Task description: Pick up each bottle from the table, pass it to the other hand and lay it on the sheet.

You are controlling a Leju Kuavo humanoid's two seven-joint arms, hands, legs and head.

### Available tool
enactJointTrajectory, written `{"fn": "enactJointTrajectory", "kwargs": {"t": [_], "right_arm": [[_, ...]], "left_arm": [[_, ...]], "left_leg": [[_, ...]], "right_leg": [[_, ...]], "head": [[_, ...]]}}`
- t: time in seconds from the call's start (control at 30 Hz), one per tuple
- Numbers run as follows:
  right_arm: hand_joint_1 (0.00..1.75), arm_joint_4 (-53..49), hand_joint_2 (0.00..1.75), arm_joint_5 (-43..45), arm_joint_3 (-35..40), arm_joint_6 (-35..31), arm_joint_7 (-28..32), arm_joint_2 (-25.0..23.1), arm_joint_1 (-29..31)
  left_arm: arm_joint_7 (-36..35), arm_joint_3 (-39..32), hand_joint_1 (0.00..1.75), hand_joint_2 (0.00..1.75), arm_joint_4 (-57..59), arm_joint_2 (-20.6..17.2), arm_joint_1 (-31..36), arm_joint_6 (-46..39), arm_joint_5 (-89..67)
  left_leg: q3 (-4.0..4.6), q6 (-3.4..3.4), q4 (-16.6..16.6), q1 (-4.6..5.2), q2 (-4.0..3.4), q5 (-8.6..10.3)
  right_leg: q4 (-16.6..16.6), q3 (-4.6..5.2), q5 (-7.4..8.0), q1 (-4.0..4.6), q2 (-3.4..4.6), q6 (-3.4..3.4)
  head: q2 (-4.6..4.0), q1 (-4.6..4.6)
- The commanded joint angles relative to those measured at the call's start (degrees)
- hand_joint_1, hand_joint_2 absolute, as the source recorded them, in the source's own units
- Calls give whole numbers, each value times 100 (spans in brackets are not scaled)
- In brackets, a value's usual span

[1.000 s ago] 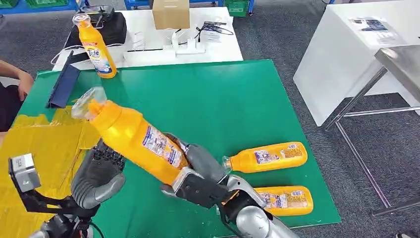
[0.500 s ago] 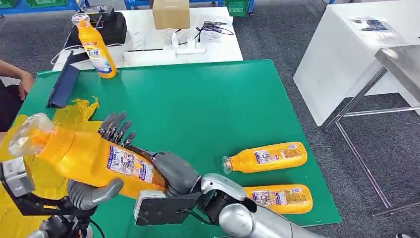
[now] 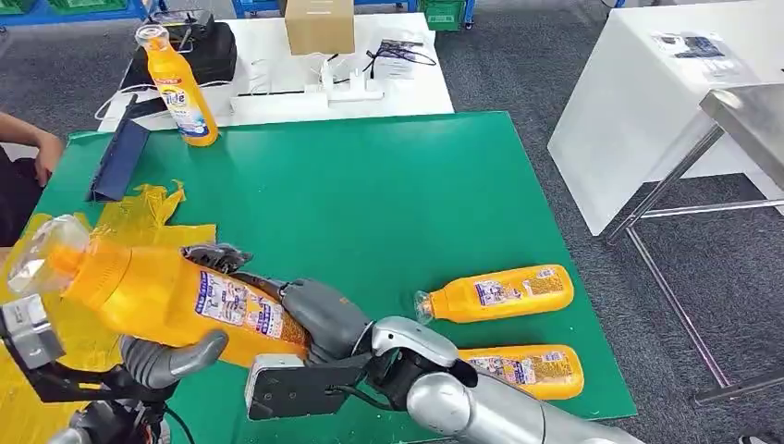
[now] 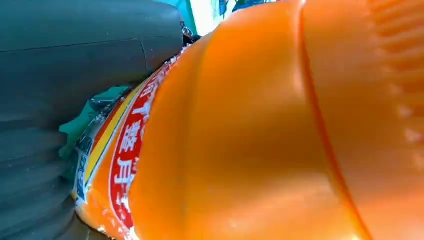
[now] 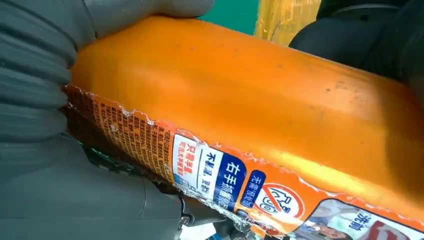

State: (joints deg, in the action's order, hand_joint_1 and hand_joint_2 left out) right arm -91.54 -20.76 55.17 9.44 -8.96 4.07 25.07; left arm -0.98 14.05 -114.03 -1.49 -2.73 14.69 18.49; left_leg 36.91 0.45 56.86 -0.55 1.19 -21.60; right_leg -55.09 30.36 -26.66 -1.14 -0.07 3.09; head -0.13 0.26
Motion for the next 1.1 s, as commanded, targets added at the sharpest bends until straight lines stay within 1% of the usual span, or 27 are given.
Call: {"fn": "enactJointTrajectory", "kwargs": {"t": [0.03, 0.27, 0.3, 0.33, 0.37, 0.4, 0.43, 0.47, 0.53, 0.57, 0.6, 0.63, 0.67, 0.7, 0.73, 0.77, 0.8, 0.83, 0.87, 0.9, 0.93, 0.97, 1.0, 1.03, 1.07, 1.1], "right_arm": [[175, 219, 175, 67, 559, 69, 39, 64, 32], [175, 115, 175, 37, 494, -24, 55, 124, -81], [175, 93, 175, 4, 455, -73, 52, 140, -128], [175, 56, 175, -52, 397, -166, 61, 174, -202], [175, -36, 175, -176, 302, -329, 114, 242, -346], [175, -121, 175, -222, 208, -440, 134, 287, -477], [171, -238, 175, -358, 113, -621, 188, 343, -639], [171, -317, 175, -385, 96, -633, 201, 400, -714], [171, -317, 175, -385, 96, -633, 201, 400, -714], [0, -398, 175, -554, -41, -841, 216, 375, -887], [0, -522, 175, -600, -142, -903, 238, 411, -1015], [0, -715, 175, -733, -350, -933, 334, 439, -1287], [0, -1163, 175, -995, -736, -892, 500, 534, -1780], [0, -1447, 0, -1076, -984, -786, 585, 573, -2107], [0, -1667, 0, -1104, -1185, -642, 653, 591, -2367], [0, -1891, 0, -1163, -1389, -531, 751, 584, -2646], [0, -2046, 0, -1297, -1578, -535, 862, 522, -2886], [0, -2222, 0, -1435, -1733, -547, 940, 526, -3153], [0, -2308, 0, -1508, -1785, -568, 999, 585, -3289], [0, -2371, 0, -1539, -1822, -658, 1054, 648, -3411], [0, -2489, 0, -1739, -1811, -734, 897, 925, -3538], [0, -2809, 0, -1708, -1736, -950, 803, 1404, -3788], [0, -2927, 0, -1584, -1718, -1138, 780, 1644, -3927], [0, -3041, 0, -1602, -1663, -1333, 716, 1930, -4052], [0, -3088, 0, -1596, -1615, -1402, 693, 2102, -4094], [0, -3111, 0, -1580, -1604, -1451, 681, 2176, -4121]], "left_arm": [[6, 89, 175, 175, 278, 61, 241, 41, -152], [57, 58, 175, 175, 213, 81, 193, 17, -273], [111, 31, 175, 175, 186, 97, 178, -34, -421], [239, -14, 175, 175, 80, 264, 98, -157, -813], [406, 11, 175, 175, -101, 388, 27, -315, -1522], [466, 13, 175, 175, -212, 426, -8, -462, -1985], [477, -3, 175, 175, -301, 469, -46, -542, -2218], [474, -33, 175, 175, -350, 475, -63, -532, -2219], [474, -33, 175, 175, -350, 475, -63, -532, -2219], [530, -121, 175, 175, -363, 505, -70, -707, -2715], [569, -168, 175, 175, -393, 535, -89, -845, -3084], [631, -198, 175, 175, -399, 406, -49, -1017, -3625], [646, -314, 175, 175, -326, 240, 2, -1247, -4107], [661, -422, 175, 175, -261, 147, 39, -1344, -4508], [694, -540, 175, 175, -190, 81, 61, -1454, -4924], [729, -661, 175, 175, -78, -30, 87, -1655, -5723], [664, -749, 175, 175, 50, -196, 108, -1921, -6689], [490, -852, 175, 175, 311, -384, 122, -1880, -7164], [435, -937, 175, 175, 513, -513, 132, -1841, -7283], [415, -1017, 175, 175, 737, -657, 129, -1888, -7532], [324, -1046, 175, 175, 953, -876, 74, -1931, -8047], [362, -1163, 175, 175, 1261, -1029, -10, -2098, -8338], [300, -1290, 175, 175, 1512, -1048, -33, -1917, -8267], [157, -1312, 175, 175, 1782, -1204, -18, -1713, -8450], [52, -1257, 175, 175, 1972, -1360, -28, -1703, -8810], [76, -1273, 175, 175, 2085, -1388, -30, -1751, -8821]], "left_leg": [[-19, 0, -1, -1, -4, -5], [-19, 0, 2, -3, -4, -6], [-14, 0, 0, -2, -1, -4], [-21, 0, 3, -3, -1, -7], [-15, 0, -1, -4, 1, -3], [-20, 1, 0, -3, 1, -7], [-11, 2, 0, -3, 6, -4], [-19, 3, 7, -7, 9, -12], [-12, 2, 1, -2, 9, -6], [-12, 3, 5, -4, 4, -10], [-5, 2, 0, 1, 5, -7], [-12, 1, 2, -1, 6, -11], [-5, 1, 0, -2, 13, -7], [-11, -1, 1, -4, 27, -9], [-17, -1, 5, -6, 32, -13], [-3, 0, -2, -2, 43, -4], [-14, -1, 1, -2, 49, -10], [-11, -2, -1, 0, 32, -10], [-8, -3, -7, 4, 19, -7], [-19, -7, -8, 2, 20, -12], [-9, -10, -12, 1, 8, -11], [-13, -11, -11, 3, 12, -15], [-18, -6, -13, 5, 20, -13], [-41, -5, -12, 3, 29, -21], [-28, -11, -12, 1, 15, -19], [-30, -16, -11, 2, 7, -25]], "right_leg": [[3, -23, -6, 5, -5, -14], [3, -19, -6, 6, -6, -15], [3, -11, -4, 5, -6, -11], [2, -18, -8, 7, -8, -16], [6, -5, -4, 6, -9, -12], [6, -7, -7, 7, -10, -13], [7, 1, -6, 5, -13, -10], [7, -9, -13, 10, -20, -14], [6, 26, -8, 4, -15, -9], [4, 30, -10, 7, -13, -13], [4, 36, -7, 1, -12, -11], [4, 25, -12, 4, -16, -15], [6, 30, -10, 5, -22, -13], [7, 18, -16, 8, -37, -17], [4, 14, -22, 10, -44, -21], [6, 36, -18, 4, -50, -15], [4, 24, -27, 4, -57, -19], [4, 35, -21, 2, -38, -17], [6, 43, -13, -2, -23, -12], [6, 29, -18, 1, -26, -19], [9, 16, -11, 3, -14, -17], [7, -11, -15, 4, -20, -21], [11, -17, -15, -1, -26, -11], [17, -34, -26, 1, -36, -16], [11, 25, -24, 0, -22, -23], [9, 28, -24, 0, -15, -25]], "head": [[0, 0], [0, 0], [0, 0], [0, 0], [0, 0], [0, 0], [0, 0], [0, 0], [0, 0], [0, 2], [0, 0], [0, 0], [0, 0], [0, 0], [0, 0], [0, 0], [0, 0], [0, 2], [0, 4], [0, 4], [0, -7], [0, -4], [0, -4], [0, 0], [0, 0], [0, 0]]}}
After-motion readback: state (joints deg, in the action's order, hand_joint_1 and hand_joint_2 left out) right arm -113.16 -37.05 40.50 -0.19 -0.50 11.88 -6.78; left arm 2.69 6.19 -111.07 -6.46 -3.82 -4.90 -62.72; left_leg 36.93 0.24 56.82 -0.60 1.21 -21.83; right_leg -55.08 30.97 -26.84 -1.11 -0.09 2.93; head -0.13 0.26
